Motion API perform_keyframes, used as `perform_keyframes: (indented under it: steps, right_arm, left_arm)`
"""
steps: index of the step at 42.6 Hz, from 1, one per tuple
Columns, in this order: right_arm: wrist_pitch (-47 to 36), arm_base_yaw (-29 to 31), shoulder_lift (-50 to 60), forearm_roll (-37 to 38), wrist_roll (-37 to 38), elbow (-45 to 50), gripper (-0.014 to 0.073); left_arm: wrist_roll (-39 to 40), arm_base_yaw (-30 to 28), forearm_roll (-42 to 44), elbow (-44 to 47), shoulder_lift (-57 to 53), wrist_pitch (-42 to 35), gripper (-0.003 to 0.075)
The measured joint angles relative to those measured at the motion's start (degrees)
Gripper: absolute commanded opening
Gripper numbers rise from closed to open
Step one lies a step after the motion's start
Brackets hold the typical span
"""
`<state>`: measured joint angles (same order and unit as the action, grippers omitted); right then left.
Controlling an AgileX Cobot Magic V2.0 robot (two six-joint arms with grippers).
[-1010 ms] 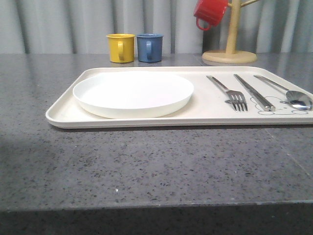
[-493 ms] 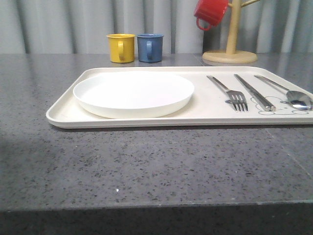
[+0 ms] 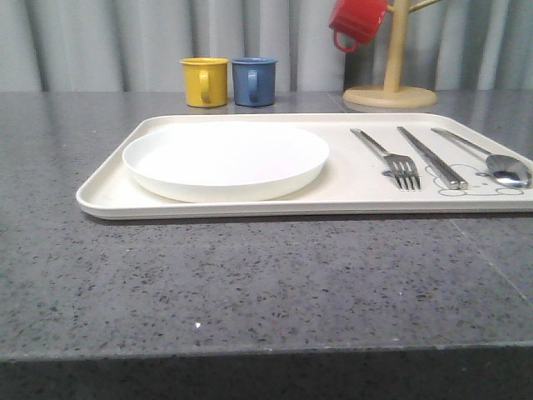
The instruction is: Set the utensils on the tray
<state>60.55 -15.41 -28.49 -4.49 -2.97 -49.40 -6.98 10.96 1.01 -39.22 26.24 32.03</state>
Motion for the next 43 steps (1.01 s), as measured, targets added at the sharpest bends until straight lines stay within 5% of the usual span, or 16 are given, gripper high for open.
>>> perform_keyframes:
  steps: [9,22,43]
  right_arm:
    - [0.00,0.00,0.04,0.00,0.00,0.00,-0.0067]
    - [0.00,0.00,0.04,0.00,0.00,0.00,-0.0067]
    - [0.00,0.00,0.13,0.00,0.00,0.00,-0.0067]
  left_arm:
    - [0.00,-8.48,-1.01,15.18,-12.19,-10.14,-0.0020]
    - [0.00,-11.03,-3.93,34.64,-25.57,-20.72,-0.0020]
    - [0.00,-11.31,-7.56,39.39,-26.48,-30.47,-0.0020]
